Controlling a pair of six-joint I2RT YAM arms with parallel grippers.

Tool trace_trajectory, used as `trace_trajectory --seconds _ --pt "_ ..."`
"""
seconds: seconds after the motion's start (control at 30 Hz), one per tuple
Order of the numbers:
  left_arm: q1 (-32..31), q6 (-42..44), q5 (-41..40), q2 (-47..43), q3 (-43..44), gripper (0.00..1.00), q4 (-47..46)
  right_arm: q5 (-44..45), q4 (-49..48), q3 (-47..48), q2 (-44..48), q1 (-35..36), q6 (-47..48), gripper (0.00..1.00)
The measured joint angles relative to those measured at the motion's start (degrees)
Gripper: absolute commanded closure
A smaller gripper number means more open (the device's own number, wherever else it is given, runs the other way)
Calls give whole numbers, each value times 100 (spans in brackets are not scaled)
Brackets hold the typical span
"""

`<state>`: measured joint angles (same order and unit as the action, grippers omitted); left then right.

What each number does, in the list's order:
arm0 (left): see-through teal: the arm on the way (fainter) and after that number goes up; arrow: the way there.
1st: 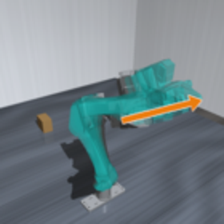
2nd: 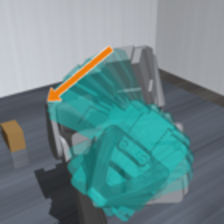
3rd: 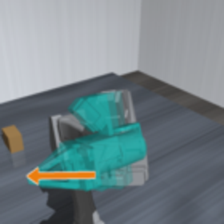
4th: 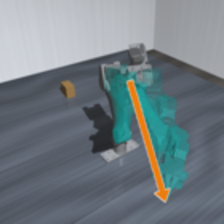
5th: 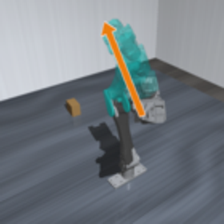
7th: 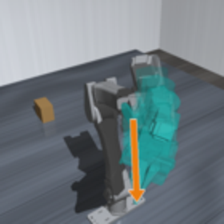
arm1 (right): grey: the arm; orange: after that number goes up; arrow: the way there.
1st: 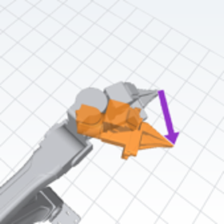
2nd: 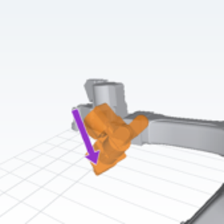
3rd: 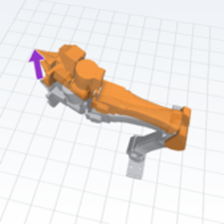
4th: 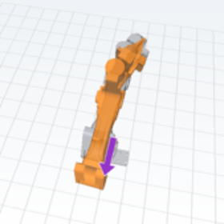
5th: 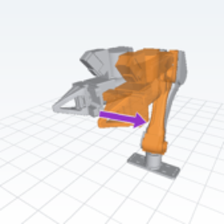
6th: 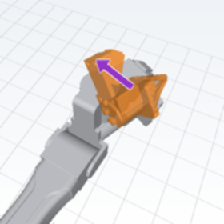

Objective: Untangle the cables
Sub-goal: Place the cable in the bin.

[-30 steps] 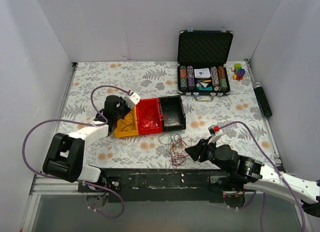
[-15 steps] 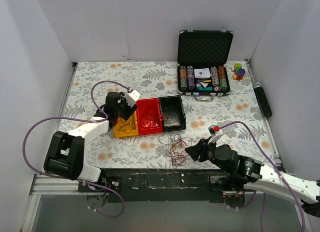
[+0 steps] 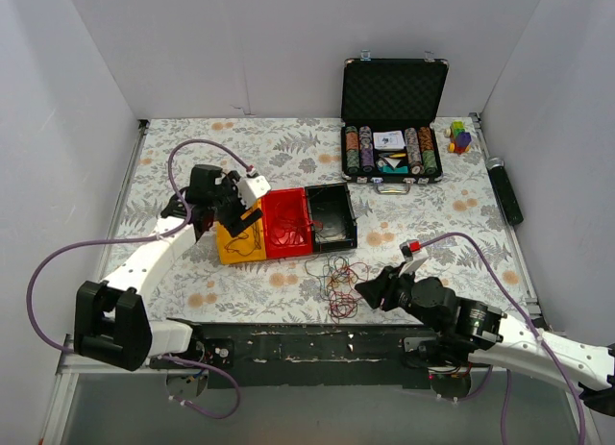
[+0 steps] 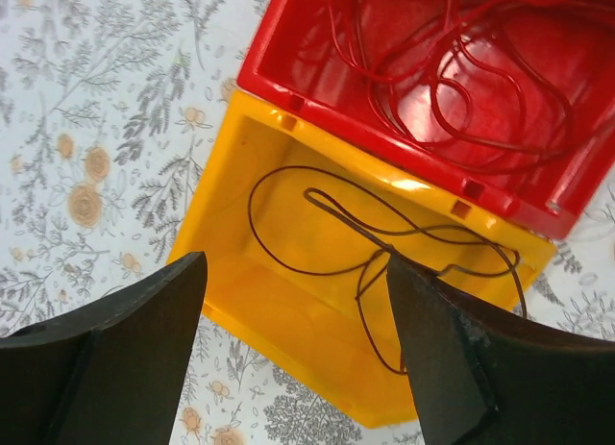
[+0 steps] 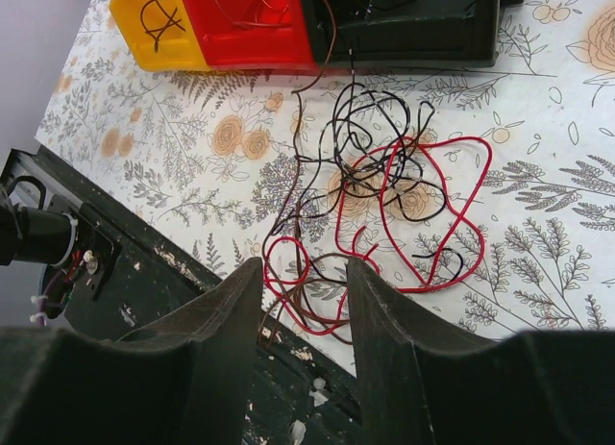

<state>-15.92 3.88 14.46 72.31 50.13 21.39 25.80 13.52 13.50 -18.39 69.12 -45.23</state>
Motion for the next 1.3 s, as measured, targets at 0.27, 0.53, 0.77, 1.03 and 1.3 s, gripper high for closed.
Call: trace_trajectory --seconds 0.27,0.53,0.77,1.03,1.3 --pt "229 1266 791 612 1388 24 2350 2 9 0 136 0 -4 52" --pt "350 2140 1515 1071 2726 25 4100 4 11 0 162 0 -4 52" --pt "361 1587 2157 337 1746 27 2852 4 -7 -13 116 0 -2 52" --pt "345 1178 1880 105 13 32 1132 4 -11 -15 68 0 -4 52" --pt "348 754 957 328 -466 33 -267 26 -11 -15 22 0 -2 53"
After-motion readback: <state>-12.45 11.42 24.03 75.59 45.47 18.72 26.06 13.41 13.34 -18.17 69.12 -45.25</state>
